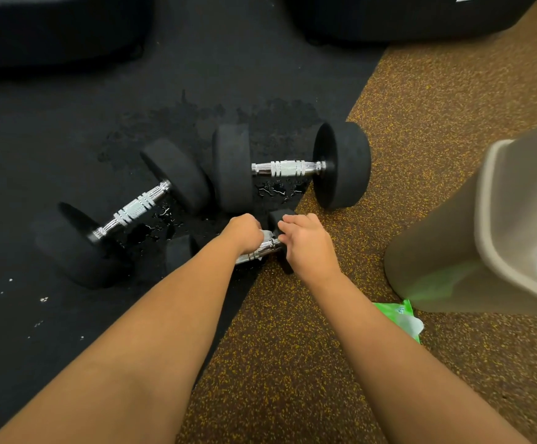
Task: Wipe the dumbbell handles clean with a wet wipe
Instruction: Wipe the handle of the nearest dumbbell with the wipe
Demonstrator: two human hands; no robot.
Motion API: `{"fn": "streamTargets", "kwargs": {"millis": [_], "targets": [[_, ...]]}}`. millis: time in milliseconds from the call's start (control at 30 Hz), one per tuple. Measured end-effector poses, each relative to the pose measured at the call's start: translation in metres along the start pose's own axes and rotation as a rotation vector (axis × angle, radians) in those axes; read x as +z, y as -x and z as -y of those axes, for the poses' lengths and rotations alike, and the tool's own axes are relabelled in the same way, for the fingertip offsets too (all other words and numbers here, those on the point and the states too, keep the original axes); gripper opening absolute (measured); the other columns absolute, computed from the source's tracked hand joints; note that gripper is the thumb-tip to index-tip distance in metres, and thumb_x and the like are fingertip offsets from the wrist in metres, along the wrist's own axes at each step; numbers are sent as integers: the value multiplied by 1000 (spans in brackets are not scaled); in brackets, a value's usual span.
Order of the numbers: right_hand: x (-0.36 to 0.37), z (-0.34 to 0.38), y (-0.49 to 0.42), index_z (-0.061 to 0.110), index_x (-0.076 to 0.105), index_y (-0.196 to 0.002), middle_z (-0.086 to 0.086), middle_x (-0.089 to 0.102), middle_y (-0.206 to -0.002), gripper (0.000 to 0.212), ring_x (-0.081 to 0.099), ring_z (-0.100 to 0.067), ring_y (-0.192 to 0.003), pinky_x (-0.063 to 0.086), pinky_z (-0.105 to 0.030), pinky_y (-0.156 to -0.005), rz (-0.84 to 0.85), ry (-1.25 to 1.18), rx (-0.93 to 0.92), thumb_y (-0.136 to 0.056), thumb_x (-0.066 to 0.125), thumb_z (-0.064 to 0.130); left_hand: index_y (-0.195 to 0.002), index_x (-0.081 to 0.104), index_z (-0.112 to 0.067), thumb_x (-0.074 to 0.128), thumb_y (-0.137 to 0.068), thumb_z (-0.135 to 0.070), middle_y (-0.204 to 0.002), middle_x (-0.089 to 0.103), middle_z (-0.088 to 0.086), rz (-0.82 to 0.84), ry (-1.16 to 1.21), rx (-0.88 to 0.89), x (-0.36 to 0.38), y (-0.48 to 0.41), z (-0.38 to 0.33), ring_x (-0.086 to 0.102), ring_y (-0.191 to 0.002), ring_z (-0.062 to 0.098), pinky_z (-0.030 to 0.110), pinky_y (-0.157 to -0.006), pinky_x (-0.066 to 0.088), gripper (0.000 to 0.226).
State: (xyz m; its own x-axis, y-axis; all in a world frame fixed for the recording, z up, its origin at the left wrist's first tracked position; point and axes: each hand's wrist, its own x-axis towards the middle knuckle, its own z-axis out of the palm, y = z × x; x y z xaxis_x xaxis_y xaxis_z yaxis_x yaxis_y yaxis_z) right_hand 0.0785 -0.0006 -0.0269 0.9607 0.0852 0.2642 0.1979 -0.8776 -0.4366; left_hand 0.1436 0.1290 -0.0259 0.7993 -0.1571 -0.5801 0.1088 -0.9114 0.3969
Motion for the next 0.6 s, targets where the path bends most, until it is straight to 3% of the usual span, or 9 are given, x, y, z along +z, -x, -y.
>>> {"fn": "streamTargets", "kwargs": {"millis": [167, 433, 600], "targets": [[-1, 1, -1, 2, 71, -82, -12, 69, -86, 19, 59, -32, -72, 54, -34, -62, -17, -9, -10, -64, 77, -3, -95, 69, -9, 49, -90, -13, -102, 66, 15, -106, 62, 5, 10, 8, -12, 61, -97, 32, 35, -77, 49, 21], [-1, 4, -1, 2, 73, -86, -12, 69, -90, 19, 60, -32, -78, 53, -32, -65, 6, -4, 36, -67, 76, -1, -109, 68, -14, 51, -90, -9, -106, 62, 10, -368, -74, 165, 38, 39, -6, 55, -103, 28, 38, -84, 45, 26], [-1, 3, 1, 2, 73, -84, -12, 69, -88, 22, 61, -32, -77, 53, -31, -64, 26, 1, 49, -63, 79, -1, -113, 69, -20, 53, -93, -14, -109, 58, 2, -380, -146, 294, 41, 39, 7, 49, -106, 20, 30, -85, 42, 26]]}}
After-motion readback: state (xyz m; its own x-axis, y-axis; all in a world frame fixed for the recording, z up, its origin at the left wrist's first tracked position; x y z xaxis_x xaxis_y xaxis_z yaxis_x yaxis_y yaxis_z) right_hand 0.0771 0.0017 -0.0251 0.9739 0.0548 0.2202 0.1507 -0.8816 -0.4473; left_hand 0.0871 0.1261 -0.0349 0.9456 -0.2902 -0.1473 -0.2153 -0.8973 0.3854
